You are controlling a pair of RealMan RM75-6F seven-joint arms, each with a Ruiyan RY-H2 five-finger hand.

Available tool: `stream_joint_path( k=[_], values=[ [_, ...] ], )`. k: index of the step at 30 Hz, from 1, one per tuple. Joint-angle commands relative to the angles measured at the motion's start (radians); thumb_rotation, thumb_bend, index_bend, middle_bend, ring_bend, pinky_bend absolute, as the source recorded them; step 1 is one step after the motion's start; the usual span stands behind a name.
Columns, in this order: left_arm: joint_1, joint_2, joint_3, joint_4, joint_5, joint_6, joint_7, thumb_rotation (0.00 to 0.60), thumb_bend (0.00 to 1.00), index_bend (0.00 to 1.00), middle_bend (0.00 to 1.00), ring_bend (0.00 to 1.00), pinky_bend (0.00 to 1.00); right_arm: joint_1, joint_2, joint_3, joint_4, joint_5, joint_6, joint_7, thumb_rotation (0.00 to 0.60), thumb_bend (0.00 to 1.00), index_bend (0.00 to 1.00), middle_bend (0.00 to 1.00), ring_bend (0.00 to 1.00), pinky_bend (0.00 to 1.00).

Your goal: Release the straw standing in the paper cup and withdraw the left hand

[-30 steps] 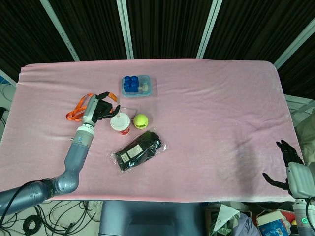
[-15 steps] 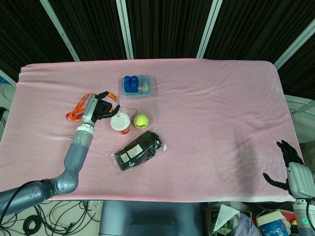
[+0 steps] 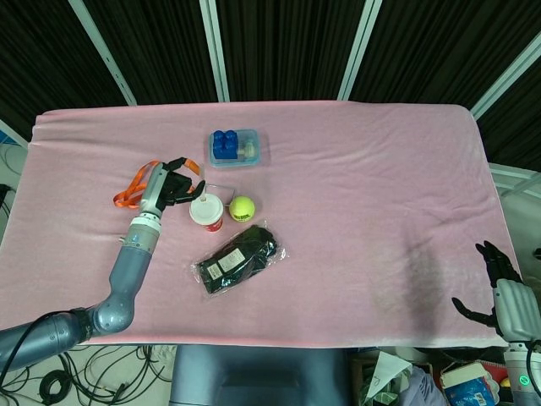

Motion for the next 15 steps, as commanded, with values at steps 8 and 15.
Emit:
stream_joint_path(
  k=[8,15],
  values=[
    [0.003,-0.007,0.006,0.009,0.002,-0.009,-0.007,0.6,0.37,0.56,1.0,1.0,1.0,-0.001,0.0,0.0,-0.001,0.001,0.001,-0.002,0.6,0.13,0.0,0.0,0.0,0.17],
    [0.008,-0.01,0.006,0.013,0.027,-0.008,-0.02,0.6,0.24,0.45,1.0,1.0,1.0,-0.001,0.0,0.001,-0.002,0.002,0.0,0.001,0.6,0.13,0.0,0.0,0.0,0.17]
  ],
)
